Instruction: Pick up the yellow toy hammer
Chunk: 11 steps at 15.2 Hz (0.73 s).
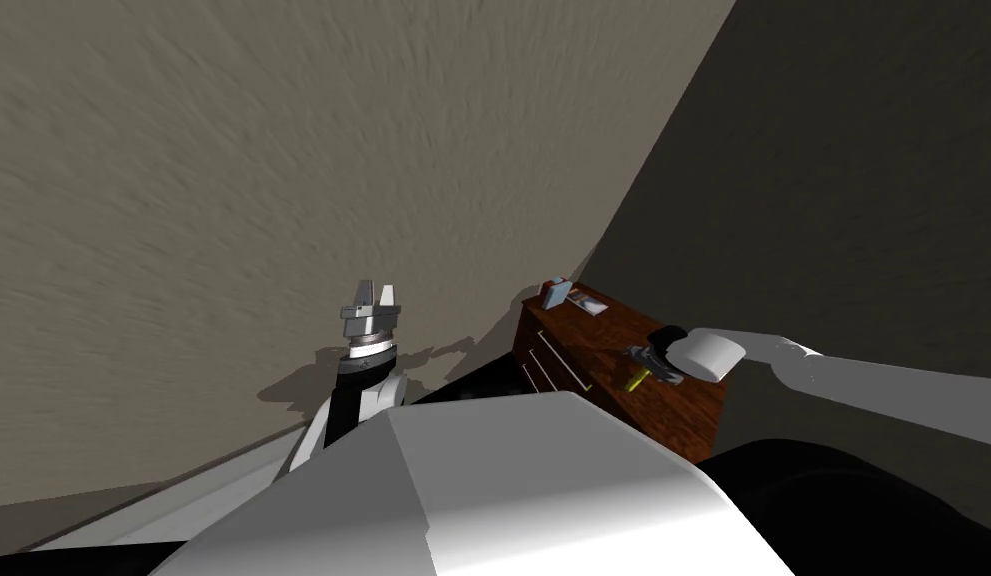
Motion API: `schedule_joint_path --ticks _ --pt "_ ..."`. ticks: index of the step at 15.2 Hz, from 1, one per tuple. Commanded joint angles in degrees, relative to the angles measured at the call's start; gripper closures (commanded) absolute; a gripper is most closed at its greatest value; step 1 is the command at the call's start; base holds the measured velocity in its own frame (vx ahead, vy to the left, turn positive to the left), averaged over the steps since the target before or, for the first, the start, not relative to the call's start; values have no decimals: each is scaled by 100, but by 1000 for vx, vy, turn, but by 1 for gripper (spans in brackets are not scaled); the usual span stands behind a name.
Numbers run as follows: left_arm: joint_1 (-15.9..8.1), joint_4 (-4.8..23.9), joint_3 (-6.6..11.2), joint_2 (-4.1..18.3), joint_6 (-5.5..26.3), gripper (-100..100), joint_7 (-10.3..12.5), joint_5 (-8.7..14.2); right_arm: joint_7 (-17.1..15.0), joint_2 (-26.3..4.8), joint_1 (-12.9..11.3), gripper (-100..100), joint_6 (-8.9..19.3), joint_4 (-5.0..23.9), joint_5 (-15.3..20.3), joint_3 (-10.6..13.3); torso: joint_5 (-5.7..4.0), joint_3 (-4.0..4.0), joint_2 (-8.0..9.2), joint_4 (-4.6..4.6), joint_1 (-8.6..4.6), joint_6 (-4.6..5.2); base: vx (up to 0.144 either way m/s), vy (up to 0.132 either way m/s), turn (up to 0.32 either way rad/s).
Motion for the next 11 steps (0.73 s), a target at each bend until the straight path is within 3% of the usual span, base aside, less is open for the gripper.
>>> schedule_joint_path --ticks 1,5,6,10,11 --pt "0 0 0 0 0 0 0 0 0 0 0 100 0 0 0 0 0 0 0 0 0 0 -9 -6 2" --pt "0 0 0 0 0 0 0 0 0 -3 5 100 8 4 0 4 -4 -11 -18 -4 5 -8 -4 -2 -6" --pt "0 0 0 0 0 0 0 0 87 -92 -85 100 52 -78 -73 -25 -4 -12 -20 -4 4 -8 19 8 -226" --pt "2 0 0 0 0 0 0 0 111 -373 -79 100 34 -275 -196 -114 4 -20 -37 -6 23 1 53 29 -241" --pt "1 0 0 0 0 0 0 0 124 -305 -80 100 49 -210 -184 -87 5 -21 -37 -7 24 -2 21 15 -44"
